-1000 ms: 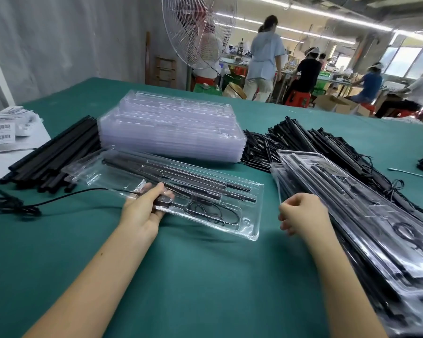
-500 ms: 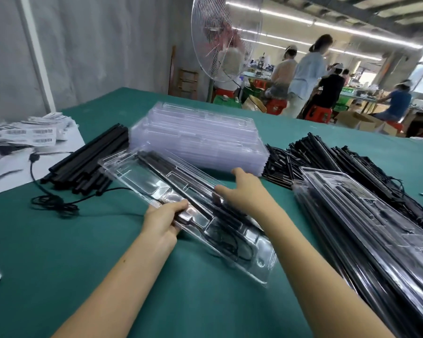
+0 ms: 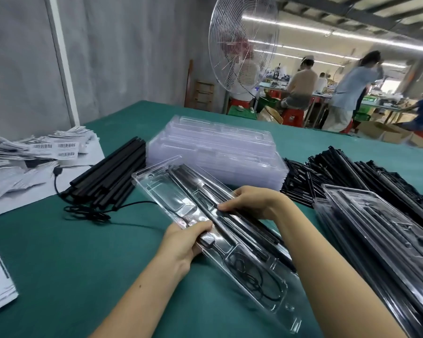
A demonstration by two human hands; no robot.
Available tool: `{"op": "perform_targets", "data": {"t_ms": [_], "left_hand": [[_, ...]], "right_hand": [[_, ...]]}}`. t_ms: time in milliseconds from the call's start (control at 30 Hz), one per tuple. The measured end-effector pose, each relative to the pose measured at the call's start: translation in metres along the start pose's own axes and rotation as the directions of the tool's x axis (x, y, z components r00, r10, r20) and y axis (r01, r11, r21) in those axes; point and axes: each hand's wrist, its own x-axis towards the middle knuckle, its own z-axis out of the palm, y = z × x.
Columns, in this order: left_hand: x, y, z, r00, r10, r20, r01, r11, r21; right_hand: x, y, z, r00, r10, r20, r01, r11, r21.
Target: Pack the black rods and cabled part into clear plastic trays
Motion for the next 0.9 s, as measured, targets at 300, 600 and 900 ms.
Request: {"op": "perform_targets", "data": {"t_ms": [300, 600, 900], "left_hand": [[0.0, 0.004, 0.002, 0.999, -0.04, 0.02, 0.037, 0.989, 0.144], [-0.001, 0.0, 0.002, 1.0, -0.019, 0.008, 0.017, 0.986, 0.168], [-0.003, -0.002, 0.006, 1.0, 0.0, -0.03, 0.004, 0.99, 0.141]], "right_hand": [[0.004, 0.012, -0.003, 0.99, -0.141, -0.007, 0.141, 0.99, -0.002], [0.008, 0.012, 0.003, 0.963, -0.146, -0.225, 0.141, 0.989, -0.038], [0.038, -0.017, 0.028, 0.86, -0.289, -0.421, 0.14, 0.927, -0.349]]}}
